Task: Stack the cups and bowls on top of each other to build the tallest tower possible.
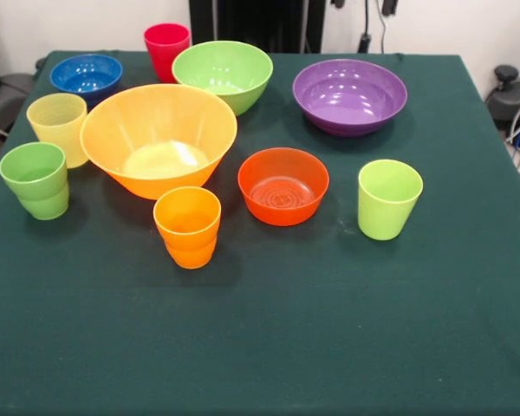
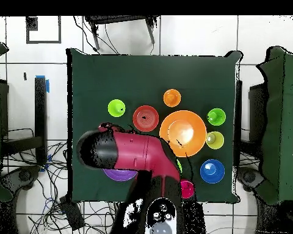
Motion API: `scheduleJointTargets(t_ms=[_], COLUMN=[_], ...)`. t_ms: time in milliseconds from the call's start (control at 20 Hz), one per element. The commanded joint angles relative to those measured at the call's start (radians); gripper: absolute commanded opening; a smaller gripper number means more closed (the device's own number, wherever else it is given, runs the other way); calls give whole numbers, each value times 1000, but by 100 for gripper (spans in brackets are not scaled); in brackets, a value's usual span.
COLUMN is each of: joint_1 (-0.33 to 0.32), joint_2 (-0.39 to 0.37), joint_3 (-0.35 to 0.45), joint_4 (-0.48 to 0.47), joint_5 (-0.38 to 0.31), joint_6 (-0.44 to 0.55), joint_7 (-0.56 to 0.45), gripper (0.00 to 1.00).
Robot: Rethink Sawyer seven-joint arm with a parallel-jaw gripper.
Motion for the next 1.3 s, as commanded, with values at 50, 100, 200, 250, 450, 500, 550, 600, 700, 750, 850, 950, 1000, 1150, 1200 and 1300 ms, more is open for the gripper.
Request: scheduleJointTargets(t_ms=[50, 100, 200, 250, 450, 500, 550, 600, 700, 750, 850, 950, 1000, 1150, 1200, 1300], joint_1=[-46, -51, -65, -74, -112, -119, -128, -134, -148, -157, -170, -185, -190, -222, -230, -245], joint_2=[167, 175, 190, 203, 247, 255, 269, 276, 294, 302, 307, 318, 324, 364, 373, 387], joint_3=[50, 53, 59, 65, 86, 90, 96, 99, 107, 110, 116, 120, 122, 142, 148, 158], joint_4=[-126, -133, -148, -161, -215, -224, -239, -247, -267, -280, -289, -304, -310, -328, -331, -336], joint_5=[-21, -22, -26, -29, -40, -42, -46, -49, -58, -63, -69, -78, -82, -98, -103, -113], joint_6=[39, 37, 27, 27, 22, 24, 20, 18, 17, 19, 22, 21, 17, -23, -34, -49], joint_7=[81, 75, 60, 47, 5, -1, -12, -17, -33, -44, -58, -75, -79, -104, -110, -118], gripper=[100, 100, 100, 100, 100, 100, 100, 100, 100, 100, 100, 100, 100, 100, 100, 100])
